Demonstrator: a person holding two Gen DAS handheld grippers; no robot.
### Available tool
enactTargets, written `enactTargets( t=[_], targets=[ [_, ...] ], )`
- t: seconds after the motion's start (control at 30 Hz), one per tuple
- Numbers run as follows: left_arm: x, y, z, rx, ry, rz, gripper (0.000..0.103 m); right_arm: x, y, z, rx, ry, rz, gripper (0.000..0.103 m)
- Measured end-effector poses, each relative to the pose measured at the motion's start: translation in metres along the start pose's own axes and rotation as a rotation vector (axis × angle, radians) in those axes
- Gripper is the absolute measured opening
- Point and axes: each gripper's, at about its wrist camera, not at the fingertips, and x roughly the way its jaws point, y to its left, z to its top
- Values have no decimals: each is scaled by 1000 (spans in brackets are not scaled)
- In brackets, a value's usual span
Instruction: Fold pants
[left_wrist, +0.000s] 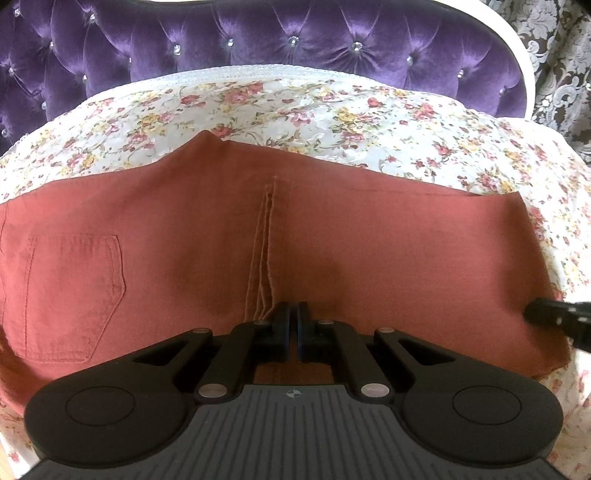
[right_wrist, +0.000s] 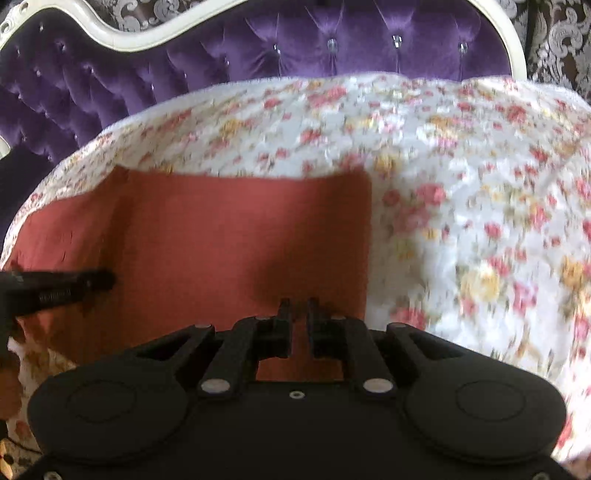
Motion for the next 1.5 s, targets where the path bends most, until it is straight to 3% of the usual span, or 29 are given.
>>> enactTargets(
  t=[0.23, 0.47, 0.53, 0.63, 0.73, 1.03, 1.2, 1.4, 1.5],
  targets=[
    [-25, 19, 1, -22, -28, -2, 5, -10, 7, -5, 13, 5, 11, 21],
    [-64, 73, 1, -86, -98, 50, 5, -26, 31, 4, -12, -49, 64, 22],
    [-74, 94, -2, -118, -123, 63, 6, -27, 38, 6, -13, -57, 92, 22],
    [-85, 124, -6, -165, -154, 95, 21, -26, 54, 10, -28, -54, 131, 22],
    [-93, 158, -10, -205, -175, 155, 21, -20, 73, 13, -52, -45, 160, 22],
    [-95, 261, -28, -412, -188, 231, 21, -11, 131, 23, -139, -35, 242, 22],
    [-83, 293, -50, -541, -172, 153, 21, -3, 156, 26, -197, -27, 254, 22],
    [-66, 301, -62, -576, -187, 97, 22, 10, 172, 29, -213, 5, 259, 22],
    [-61, 305, -66, -612, -207, 57, 35, 17, 178, 31, -218, 20, 260, 22]
  ],
)
